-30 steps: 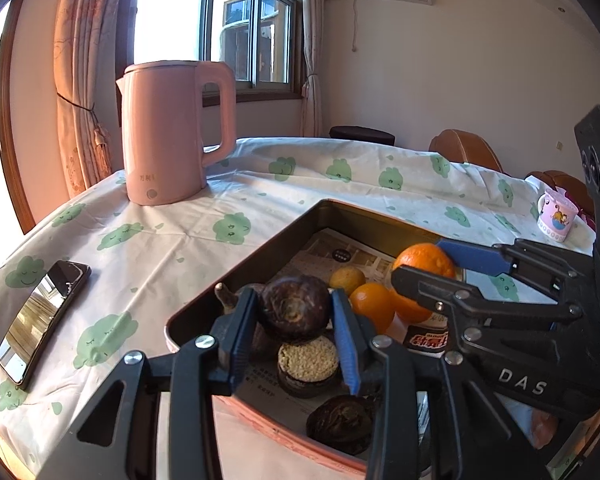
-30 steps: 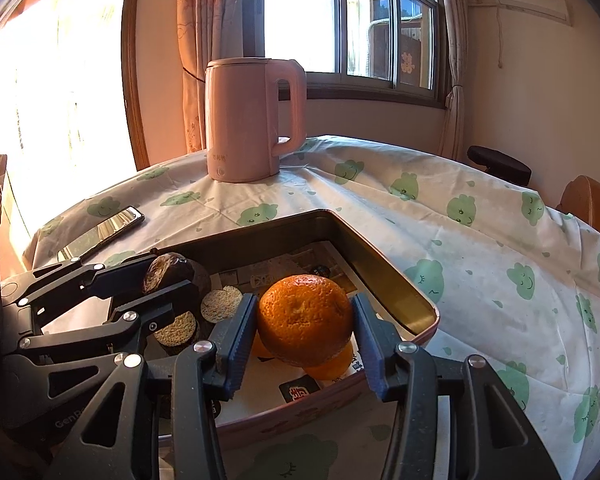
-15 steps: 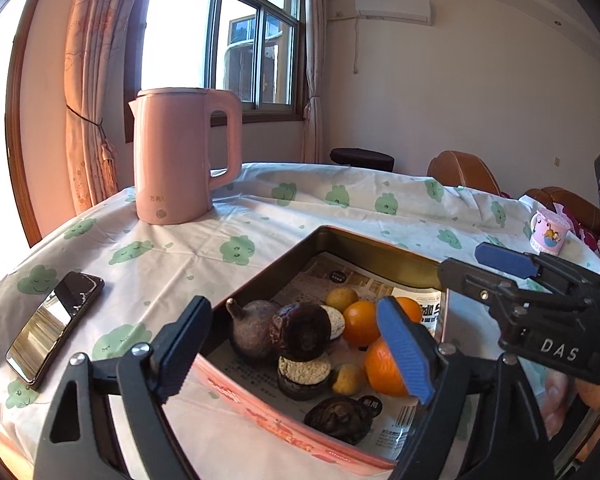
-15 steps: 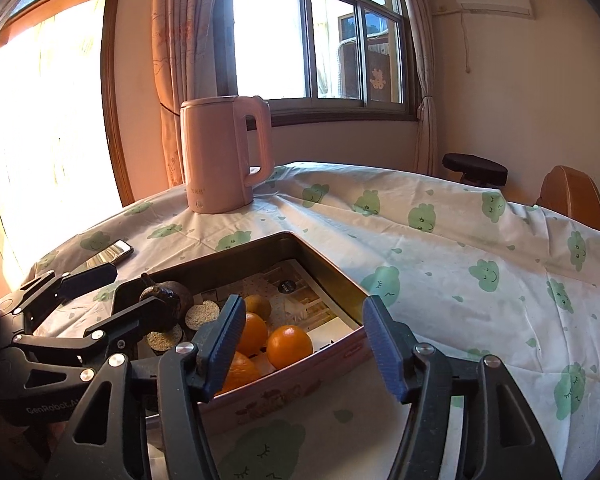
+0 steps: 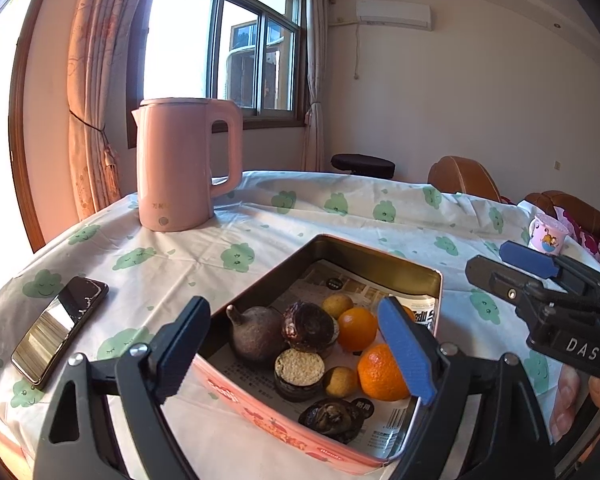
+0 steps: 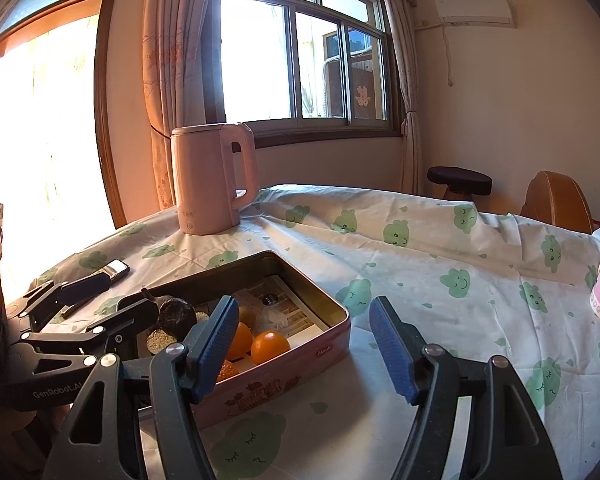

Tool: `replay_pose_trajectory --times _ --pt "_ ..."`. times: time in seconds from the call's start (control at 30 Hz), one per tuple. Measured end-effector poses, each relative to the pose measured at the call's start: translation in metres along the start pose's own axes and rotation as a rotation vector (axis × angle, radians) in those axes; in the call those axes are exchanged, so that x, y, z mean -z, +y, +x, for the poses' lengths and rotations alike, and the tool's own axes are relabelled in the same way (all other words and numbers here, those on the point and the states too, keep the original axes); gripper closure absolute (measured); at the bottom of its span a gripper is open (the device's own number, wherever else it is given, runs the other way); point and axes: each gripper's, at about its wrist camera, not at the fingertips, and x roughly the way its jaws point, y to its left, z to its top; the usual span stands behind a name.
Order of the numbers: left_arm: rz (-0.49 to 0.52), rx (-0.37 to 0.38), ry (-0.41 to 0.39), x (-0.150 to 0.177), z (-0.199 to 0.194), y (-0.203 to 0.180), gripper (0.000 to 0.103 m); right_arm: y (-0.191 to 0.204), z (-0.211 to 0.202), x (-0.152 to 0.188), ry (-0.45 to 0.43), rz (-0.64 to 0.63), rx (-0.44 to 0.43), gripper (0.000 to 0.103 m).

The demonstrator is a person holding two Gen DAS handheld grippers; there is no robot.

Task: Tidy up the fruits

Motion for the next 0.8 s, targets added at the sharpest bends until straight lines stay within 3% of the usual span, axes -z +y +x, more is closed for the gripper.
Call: replay_pose_trajectory --times 0.8 --pt "0.011 0.001 -0.002 -0.002 -0.0022 -0.0041 0.015 -0.0018 -0.0078 0.0006 -0.012 -0.008 0.028 0.031"
